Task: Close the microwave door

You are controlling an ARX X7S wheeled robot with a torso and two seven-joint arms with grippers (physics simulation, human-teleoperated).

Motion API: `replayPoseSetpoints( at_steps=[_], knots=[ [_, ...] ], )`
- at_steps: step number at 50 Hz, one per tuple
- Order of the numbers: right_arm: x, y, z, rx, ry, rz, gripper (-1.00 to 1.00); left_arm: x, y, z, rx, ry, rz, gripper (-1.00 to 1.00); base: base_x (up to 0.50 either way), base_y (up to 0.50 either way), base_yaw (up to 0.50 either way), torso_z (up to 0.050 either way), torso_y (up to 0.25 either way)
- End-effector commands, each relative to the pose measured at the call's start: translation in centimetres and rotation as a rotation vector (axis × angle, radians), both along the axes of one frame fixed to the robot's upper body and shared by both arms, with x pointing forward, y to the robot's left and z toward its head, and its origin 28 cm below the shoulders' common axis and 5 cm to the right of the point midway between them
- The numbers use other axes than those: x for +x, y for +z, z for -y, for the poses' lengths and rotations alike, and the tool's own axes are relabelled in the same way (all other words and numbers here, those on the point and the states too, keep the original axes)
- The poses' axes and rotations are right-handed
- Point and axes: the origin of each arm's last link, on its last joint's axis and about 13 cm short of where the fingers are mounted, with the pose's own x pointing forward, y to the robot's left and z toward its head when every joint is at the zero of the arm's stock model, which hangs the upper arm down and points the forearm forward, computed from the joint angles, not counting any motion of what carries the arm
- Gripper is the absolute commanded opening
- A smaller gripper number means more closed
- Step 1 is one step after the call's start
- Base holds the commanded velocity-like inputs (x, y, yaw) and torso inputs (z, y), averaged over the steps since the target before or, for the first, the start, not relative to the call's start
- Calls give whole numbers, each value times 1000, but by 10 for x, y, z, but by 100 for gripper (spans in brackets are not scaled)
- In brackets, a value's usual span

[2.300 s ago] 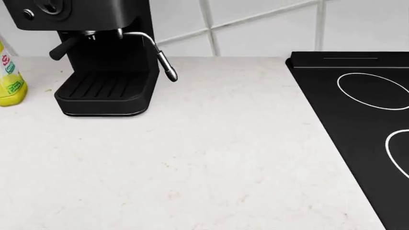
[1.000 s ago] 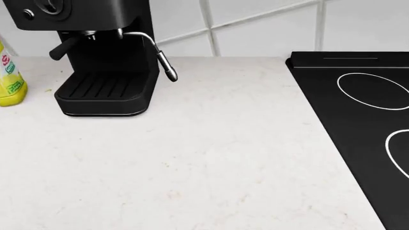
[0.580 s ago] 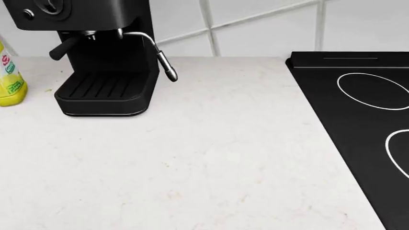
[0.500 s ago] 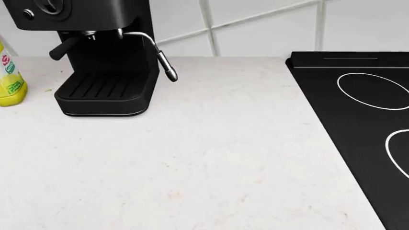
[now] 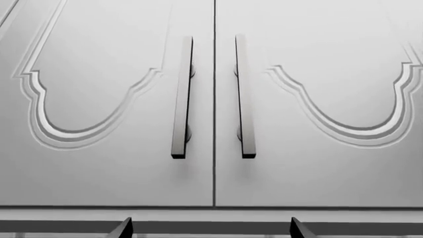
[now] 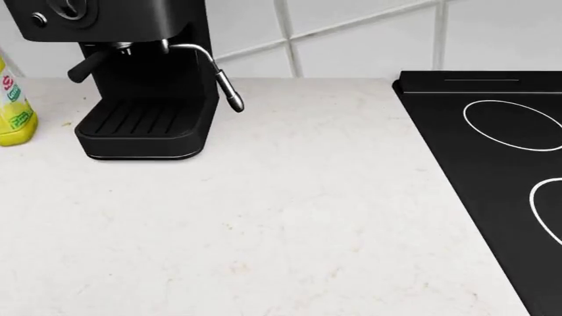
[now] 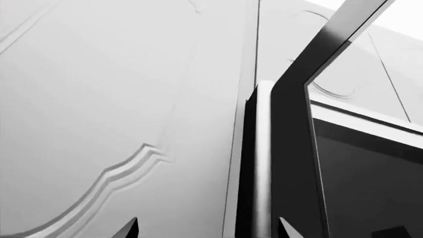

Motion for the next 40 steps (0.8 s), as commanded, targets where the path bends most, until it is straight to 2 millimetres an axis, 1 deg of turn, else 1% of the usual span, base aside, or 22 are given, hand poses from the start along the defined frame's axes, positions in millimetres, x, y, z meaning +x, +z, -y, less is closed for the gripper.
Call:
replayPoseSetpoints(
  at_steps=[1,10,26,40],
  knots=[
    [-1,2,9,17,-23,4,100,1,-1,0,1,0,-4,100,0,0,0,0,0],
    [7,1,16,33,-47,-8,100,3,-2,1,6,-3,-8,100,0,0,0,0,0],
    [29,-4,24,64,-65,-50,100,2,-3,3,11,-5,-9,100,0,0,0,0,0],
    [32,-3,39,101,-102,-58,100,4,-4,3,15,-5,-14,100,0,0,0,0,0]
  ],
)
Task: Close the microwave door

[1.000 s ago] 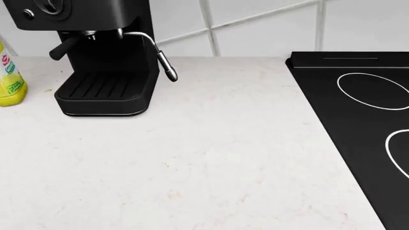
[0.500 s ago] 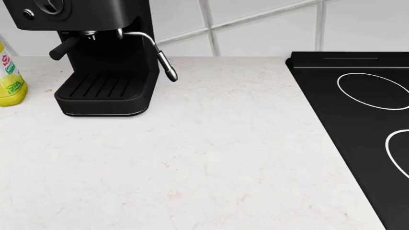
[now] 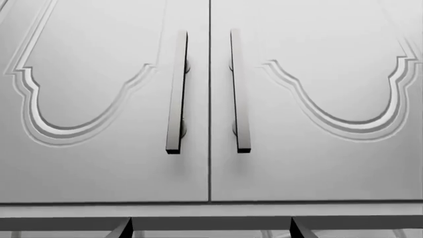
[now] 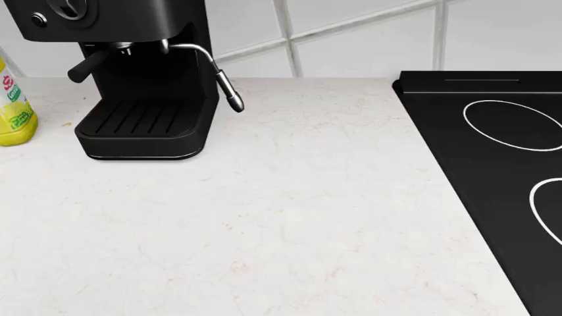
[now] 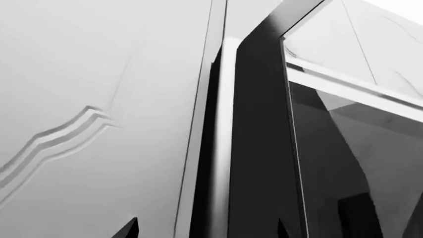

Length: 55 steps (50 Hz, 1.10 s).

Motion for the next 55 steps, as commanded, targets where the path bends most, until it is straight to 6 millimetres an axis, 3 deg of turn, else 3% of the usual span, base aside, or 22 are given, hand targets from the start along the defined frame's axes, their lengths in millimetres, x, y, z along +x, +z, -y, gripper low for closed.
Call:
replayPoseSetpoints(
  at_steps=[1,55],
  knots=[
    [4,0,10,22,-28,-9,100,2,-1,1,4,-2,-4,100,0,0,0,0,0],
    [7,-1,33,97,58,3,100,6,-6,7,25,-15,-24,100,0,0,0,0,0]
  ],
)
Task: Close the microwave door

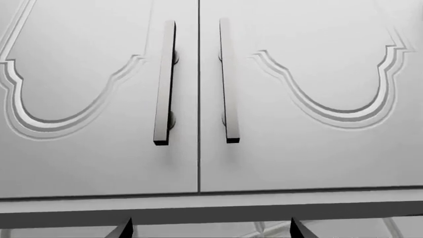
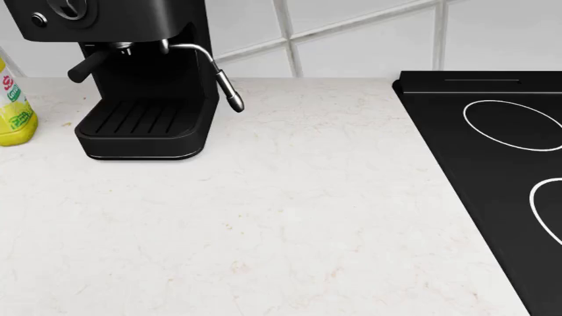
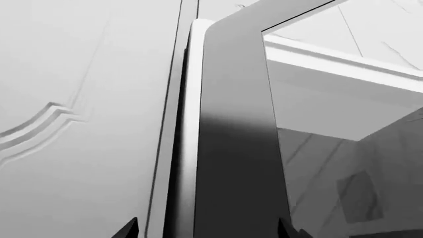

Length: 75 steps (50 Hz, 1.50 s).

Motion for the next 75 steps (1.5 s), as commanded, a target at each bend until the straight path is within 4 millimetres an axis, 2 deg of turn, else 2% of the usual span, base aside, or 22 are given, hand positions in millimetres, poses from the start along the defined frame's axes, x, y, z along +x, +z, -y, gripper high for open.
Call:
replayPoseSetpoints(
  at_steps=[1,13,22,52,75],
  knots=[
    [-1,2,6,23,3,5,100,1,-1,1,3,-2,-4,100,0,0,0,0,0],
    [10,4,9,75,40,-16,100,1,-1,1,0,-4,-4,100,0,0,0,0,0],
    [20,-1,14,109,44,-43,100,2,-2,1,4,-5,-8,100,0,0,0,0,0],
    [25,-4,26,206,175,-51,100,3,-4,4,14,-12,-14,100,0,0,0,0,0],
    [22,-5,33,345,443,-48,100,5,-6,6,22,-17,-24,100,0,0,0,0,0]
  ],
)
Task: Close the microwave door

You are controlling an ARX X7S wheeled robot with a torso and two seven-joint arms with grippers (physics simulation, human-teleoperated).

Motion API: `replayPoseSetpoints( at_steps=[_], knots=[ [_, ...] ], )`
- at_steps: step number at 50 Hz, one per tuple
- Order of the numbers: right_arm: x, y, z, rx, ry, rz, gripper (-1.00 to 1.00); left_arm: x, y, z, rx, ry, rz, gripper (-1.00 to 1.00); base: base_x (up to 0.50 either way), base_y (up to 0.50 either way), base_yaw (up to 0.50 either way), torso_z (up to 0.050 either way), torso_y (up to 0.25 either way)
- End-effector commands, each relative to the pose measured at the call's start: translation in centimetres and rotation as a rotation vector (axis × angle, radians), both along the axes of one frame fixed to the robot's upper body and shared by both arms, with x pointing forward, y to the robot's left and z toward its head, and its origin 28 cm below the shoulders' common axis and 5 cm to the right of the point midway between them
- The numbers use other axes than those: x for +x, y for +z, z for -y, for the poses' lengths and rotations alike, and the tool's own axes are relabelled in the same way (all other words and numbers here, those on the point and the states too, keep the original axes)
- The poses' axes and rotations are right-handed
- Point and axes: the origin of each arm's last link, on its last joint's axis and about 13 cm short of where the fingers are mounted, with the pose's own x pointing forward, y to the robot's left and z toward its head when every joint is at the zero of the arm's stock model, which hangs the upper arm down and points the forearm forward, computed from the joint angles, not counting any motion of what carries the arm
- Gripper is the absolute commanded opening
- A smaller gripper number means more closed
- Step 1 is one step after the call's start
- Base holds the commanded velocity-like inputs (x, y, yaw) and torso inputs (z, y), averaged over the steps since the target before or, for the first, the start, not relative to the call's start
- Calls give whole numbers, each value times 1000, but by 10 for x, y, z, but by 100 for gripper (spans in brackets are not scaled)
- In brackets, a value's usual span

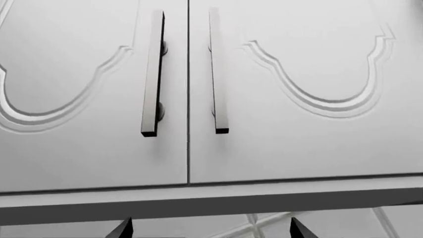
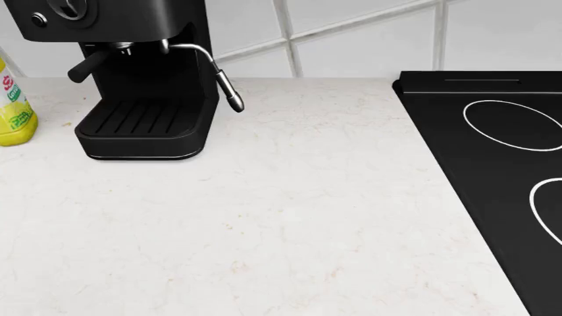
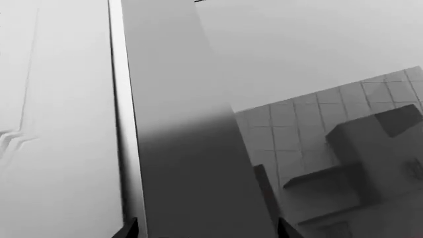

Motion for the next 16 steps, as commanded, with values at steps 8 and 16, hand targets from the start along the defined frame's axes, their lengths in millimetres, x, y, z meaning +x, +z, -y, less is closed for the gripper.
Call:
replayPoseSetpoints(
  at_steps=[8,16],
  knots=[
    [-5,-3,6,128,296,14,100,1,-1,1,4,-1,-4,100,0,0,0,0,0],
    [-9,-3,9,206,398,24,100,1,-1,1,3,1,-3,100,0,0,0,0,0]
  ],
)
